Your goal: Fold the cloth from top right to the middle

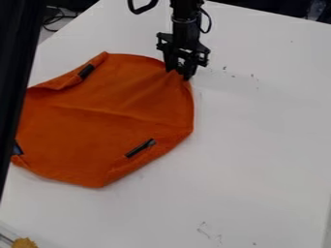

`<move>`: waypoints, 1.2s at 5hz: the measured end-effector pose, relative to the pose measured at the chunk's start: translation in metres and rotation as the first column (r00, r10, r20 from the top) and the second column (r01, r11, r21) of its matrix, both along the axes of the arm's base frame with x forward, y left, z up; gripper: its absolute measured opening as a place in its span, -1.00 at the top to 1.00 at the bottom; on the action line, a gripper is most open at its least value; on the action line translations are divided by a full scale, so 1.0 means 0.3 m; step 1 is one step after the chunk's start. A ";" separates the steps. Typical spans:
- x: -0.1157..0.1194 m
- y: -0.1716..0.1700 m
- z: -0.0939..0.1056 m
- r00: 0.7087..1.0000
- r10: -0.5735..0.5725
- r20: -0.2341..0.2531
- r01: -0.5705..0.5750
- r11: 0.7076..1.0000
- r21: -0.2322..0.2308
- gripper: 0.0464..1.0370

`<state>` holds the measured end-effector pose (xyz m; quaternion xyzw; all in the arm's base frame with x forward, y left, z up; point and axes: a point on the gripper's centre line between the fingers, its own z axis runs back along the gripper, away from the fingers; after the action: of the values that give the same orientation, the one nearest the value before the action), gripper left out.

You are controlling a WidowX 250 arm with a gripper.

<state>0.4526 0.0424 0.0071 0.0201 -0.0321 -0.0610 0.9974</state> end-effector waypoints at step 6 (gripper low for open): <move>-0.320 0.145 0.226 0.918 0.342 0.198 -0.354 0.935 0.024 0.73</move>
<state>0.3567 0.0859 0.0750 0.0608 -0.1217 0.1186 0.9836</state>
